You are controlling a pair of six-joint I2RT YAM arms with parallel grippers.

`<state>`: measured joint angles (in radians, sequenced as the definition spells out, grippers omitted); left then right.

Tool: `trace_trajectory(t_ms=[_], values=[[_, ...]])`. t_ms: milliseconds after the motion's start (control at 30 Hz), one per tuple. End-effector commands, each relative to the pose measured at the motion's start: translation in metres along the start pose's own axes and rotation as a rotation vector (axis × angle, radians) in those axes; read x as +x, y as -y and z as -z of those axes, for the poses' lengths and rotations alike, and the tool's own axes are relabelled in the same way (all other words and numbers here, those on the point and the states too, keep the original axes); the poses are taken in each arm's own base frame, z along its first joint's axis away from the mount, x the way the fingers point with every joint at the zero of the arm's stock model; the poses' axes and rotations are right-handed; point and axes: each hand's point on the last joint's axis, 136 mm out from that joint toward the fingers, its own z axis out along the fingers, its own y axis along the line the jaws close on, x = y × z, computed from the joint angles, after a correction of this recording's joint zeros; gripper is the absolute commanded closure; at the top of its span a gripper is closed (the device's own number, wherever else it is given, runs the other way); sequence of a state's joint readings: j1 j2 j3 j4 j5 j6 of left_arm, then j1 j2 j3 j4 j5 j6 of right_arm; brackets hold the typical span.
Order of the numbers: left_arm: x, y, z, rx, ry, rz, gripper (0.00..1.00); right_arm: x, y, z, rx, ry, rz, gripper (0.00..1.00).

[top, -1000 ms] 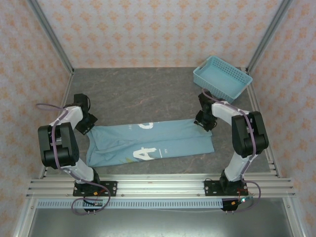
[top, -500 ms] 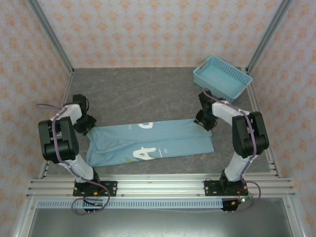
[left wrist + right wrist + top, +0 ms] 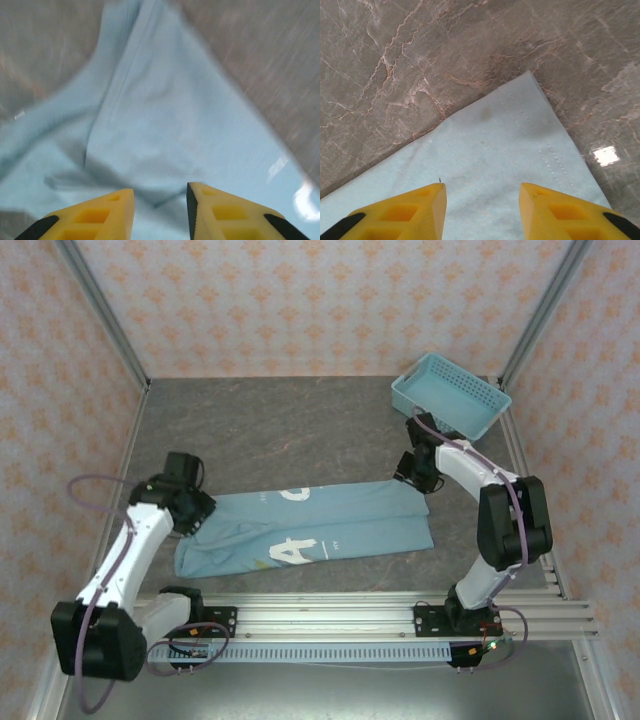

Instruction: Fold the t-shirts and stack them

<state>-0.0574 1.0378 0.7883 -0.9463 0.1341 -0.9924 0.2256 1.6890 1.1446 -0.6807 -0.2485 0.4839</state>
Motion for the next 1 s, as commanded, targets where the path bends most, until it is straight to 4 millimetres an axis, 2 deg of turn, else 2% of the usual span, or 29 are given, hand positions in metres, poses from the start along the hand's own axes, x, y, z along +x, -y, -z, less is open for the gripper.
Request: trace_trajectory(t_ms=[0,67,133,367,467,533,633,833,967], values=[[0.037,-0.019,-0.014,-0.031,-0.105,0.165,0.68,-0.003,-0.009,-0.011,-0.009,-0.018,0.048,0.58],[0.039,-0.02,-0.023,-0.038,-0.102,0.184,0.68,-0.003,-0.012,-0.018,-0.001,-0.03,0.056,0.59],[0.032,-0.023,-0.03,-0.073,-0.069,0.175,0.68,-0.001,-0.013,-0.024,0.011,-0.041,0.063,0.59],[0.004,-0.039,-0.058,-0.241,-0.013,0.14,0.78,-0.004,0.002,-0.036,0.104,-0.036,0.046,0.6],[0.007,-0.053,-0.071,-0.305,-0.038,0.121,0.87,-0.003,0.012,-0.038,0.153,-0.036,0.039,0.61],[0.007,-0.061,-0.075,-0.34,-0.034,0.106,0.88,-0.002,0.017,-0.04,0.176,-0.038,0.032,0.62],[0.002,-0.063,-0.08,-0.358,-0.018,0.084,0.88,0.0,0.021,-0.044,0.189,-0.045,0.024,0.63],[-0.012,-0.036,-0.093,-0.337,-0.04,0.026,0.91,0.001,0.038,-0.046,0.258,-0.058,-0.005,0.63],[-0.035,0.007,-0.11,-0.303,-0.062,-0.038,0.92,-0.004,0.054,-0.043,0.274,-0.074,-0.079,0.63]])
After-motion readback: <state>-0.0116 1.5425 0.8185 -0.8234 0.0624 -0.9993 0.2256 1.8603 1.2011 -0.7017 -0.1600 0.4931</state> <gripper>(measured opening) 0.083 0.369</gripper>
